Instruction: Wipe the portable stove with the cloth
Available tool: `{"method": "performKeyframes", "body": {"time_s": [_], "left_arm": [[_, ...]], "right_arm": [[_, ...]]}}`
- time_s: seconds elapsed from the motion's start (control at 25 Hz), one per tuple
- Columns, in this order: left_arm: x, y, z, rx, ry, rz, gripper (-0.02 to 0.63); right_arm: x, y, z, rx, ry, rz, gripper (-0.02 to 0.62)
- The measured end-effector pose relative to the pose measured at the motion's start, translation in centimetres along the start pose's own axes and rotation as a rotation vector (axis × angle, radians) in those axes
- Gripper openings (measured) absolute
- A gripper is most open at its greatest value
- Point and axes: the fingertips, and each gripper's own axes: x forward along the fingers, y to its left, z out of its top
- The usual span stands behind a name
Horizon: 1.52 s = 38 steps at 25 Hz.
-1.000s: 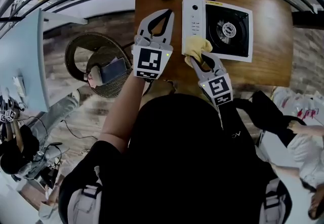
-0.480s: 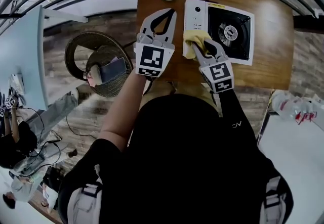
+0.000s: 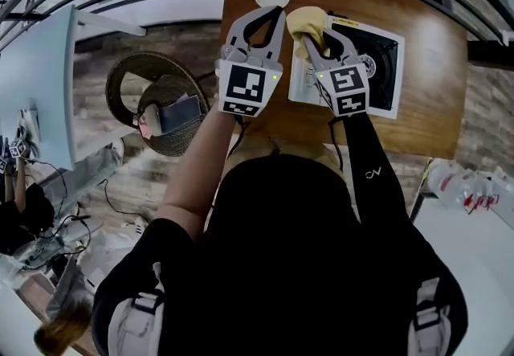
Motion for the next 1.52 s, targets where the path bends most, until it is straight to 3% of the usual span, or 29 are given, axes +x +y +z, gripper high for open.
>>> {"method": "performKeyframes", "body": {"time_s": [0.24, 0.44, 0.84, 1.52], "left_arm": [[0.0, 0.9, 1.9, 0.0, -0.021, 0.044, 0.006], [0.1, 1.4, 5.4, -0.001, -0.064, 0.077, 0.006], [-0.5, 1.3, 12.1, 0.04, -0.161, 0.076, 0.006], [-1.3, 1.8, 13.6, 0.036, -0.192, 0.068, 0.006]], "right_arm": [[-1.4, -1.5, 2.0, 0.008, -0.08, -0.035, 0.081], [-5.0, -4.1, 7.5, -0.043, -0.229, -0.132, 0.08], [-12.6, -6.0, 16.7, -0.064, -0.465, -0.234, 0.08], [-13.2, -6.1, 17.6, -0.094, -0.464, -0.277, 0.067]]}}
